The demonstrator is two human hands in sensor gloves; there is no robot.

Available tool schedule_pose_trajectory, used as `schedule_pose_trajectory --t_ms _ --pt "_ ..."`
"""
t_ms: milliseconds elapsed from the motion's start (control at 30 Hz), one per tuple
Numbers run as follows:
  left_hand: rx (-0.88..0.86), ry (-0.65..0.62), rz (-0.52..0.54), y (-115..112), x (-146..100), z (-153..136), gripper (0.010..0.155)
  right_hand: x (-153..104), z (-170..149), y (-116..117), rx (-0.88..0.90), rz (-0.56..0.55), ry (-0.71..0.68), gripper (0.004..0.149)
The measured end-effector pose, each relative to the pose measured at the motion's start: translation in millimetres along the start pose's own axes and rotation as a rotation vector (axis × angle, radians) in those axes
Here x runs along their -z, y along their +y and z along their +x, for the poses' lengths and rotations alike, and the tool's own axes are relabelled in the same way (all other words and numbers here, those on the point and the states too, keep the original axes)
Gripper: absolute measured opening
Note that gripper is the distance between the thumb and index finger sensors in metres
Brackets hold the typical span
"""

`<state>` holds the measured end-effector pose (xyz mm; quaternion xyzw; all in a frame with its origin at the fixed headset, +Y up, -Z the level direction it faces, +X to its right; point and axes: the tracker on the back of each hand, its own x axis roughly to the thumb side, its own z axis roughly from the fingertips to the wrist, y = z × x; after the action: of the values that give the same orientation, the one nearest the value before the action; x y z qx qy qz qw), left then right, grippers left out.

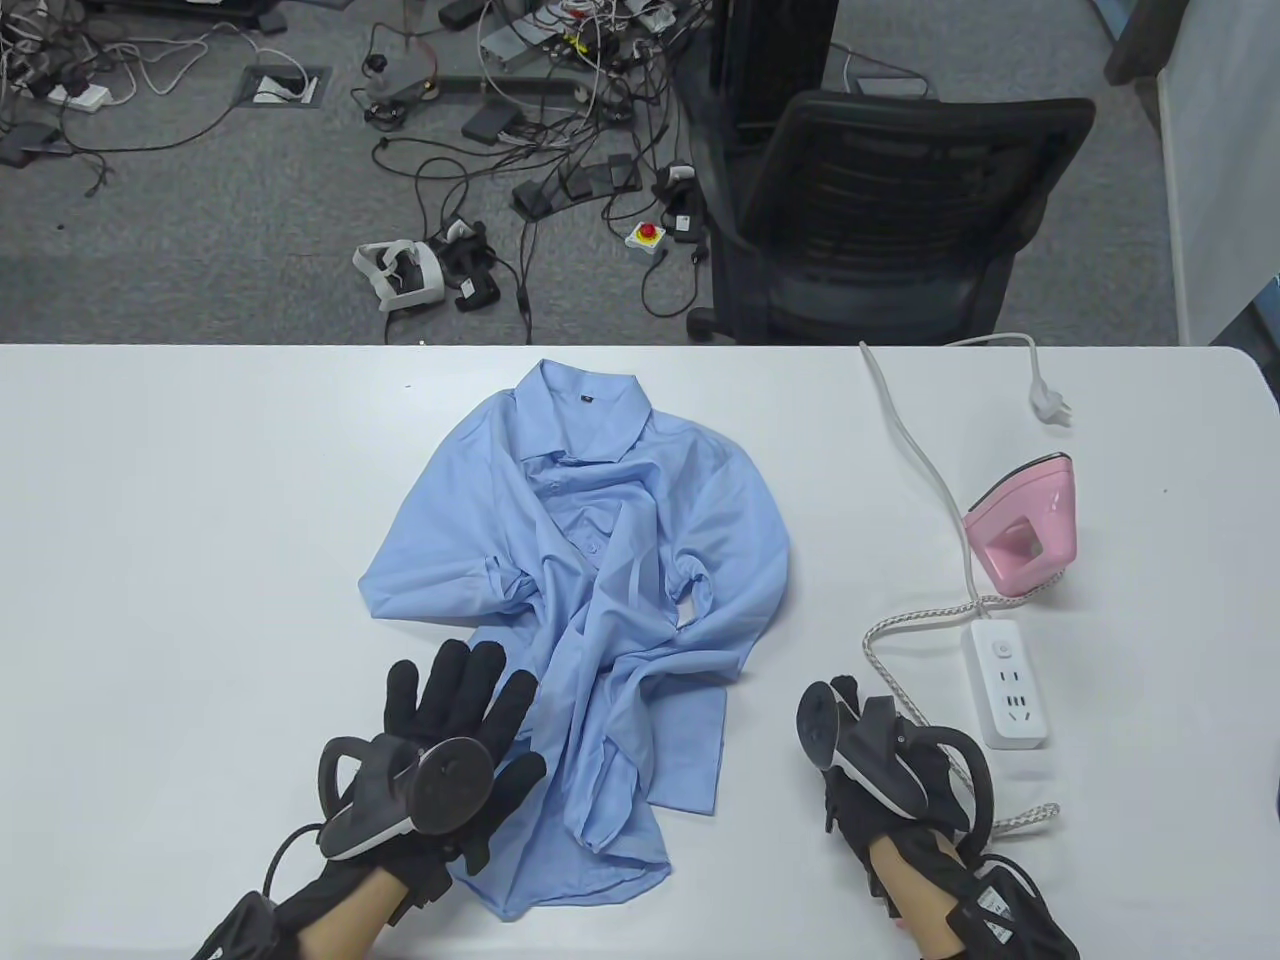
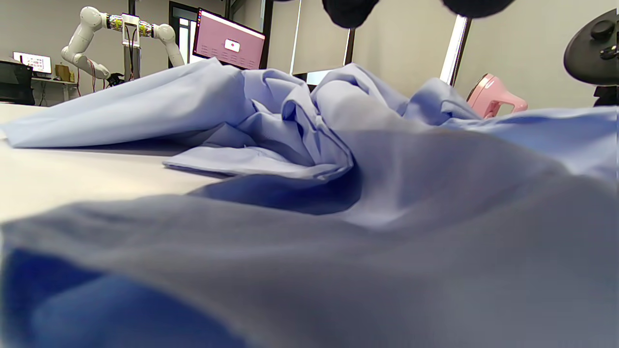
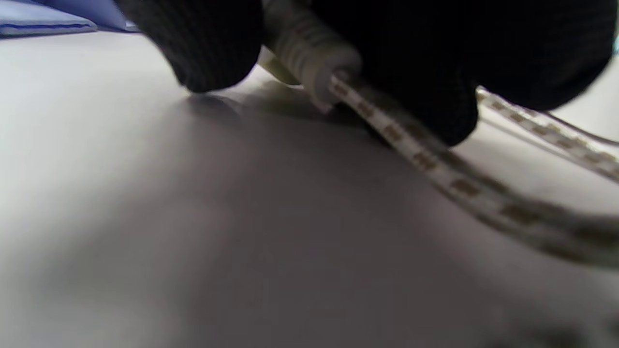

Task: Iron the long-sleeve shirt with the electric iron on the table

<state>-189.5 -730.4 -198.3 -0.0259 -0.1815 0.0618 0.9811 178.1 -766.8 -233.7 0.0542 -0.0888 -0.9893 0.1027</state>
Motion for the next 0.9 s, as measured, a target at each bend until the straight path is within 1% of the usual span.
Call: schedule_pose_trajectory --t_ms 67,100,233,300,333,400,467,500,567,600,633,700,800,900 --pt "0.053 0.000 -0.001 -0.9 0.7 1.4 0.070 0.6 -2.6 -1.3 0.077 -0.058 -0.011 0.070" --pt "0.069 -0.002 -0.007 -1.2 1.0 2.1 0.070 -1.1 -6.4 -6.5 0.129 -0.075 -0.003 0.069" --pt "0.025 -0.008 -0.013 -1.1 0.9 2.3 0.070 -15.4 -34.2 -43.3 0.341 -0.231 0.008 0.064" --pt "0.032 -0.004 -0.008 -0.1 1.2 1.1 0.070 -25.8 -64.7 -66.0 0.451 -0.301 0.044 0.063" --pt "0.028 -0.002 -0.011 -0.1 1.5 0.3 0.070 -28.9 -77.7 -72.1 0.477 -0.314 0.071 0.063" --pt "0.007 0.000 -0.022 -1.5 1.9 -1.0 0.070 -33.5 -115.9 -80.0 0.517 -0.347 0.170 0.062" --pt "0.007 -0.002 -0.030 -2.3 2.4 -0.3 0.070 -31.7 -142.4 -75.7 0.546 -0.353 0.256 0.061" --pt "0.012 -0.004 -0.035 -2.9 2.8 0.7 0.070 -28.8 -155.9 -69.9 0.554 -0.330 0.303 0.061" --pt "0.016 -0.006 -0.039 -4.0 3.1 2.2 0.070 -22.3 -172.0 -57.4 0.555 -0.250 0.364 0.061" --pt "0.019 -0.007 -0.041 -4.6 3.5 3.2 0.069 -16.6 -178.6 -47.4 0.564 -0.186 0.389 0.061" --pt "0.025 -0.007 -0.044 -5.2 4.1 3.6 0.069 -10.6 -182.6 -38.1 0.588 -0.117 0.387 0.061" --pt "0.026 -0.004 -0.053 -6.1 5.1 3.0 0.068 -1.9 -184.5 -24.9 0.599 -0.030 0.397 0.062" --pt "0.012 0.003 -0.064 -7.0 5.4 0.5 0.069 6.3 -183.0 -13.9 0.537 -0.012 0.407 0.062" --pt "0.032 0.005 -0.057 -5.8 4.8 0.4 0.068 9.5 -179.9 -10.4 0.563 -0.040 0.404 0.060"
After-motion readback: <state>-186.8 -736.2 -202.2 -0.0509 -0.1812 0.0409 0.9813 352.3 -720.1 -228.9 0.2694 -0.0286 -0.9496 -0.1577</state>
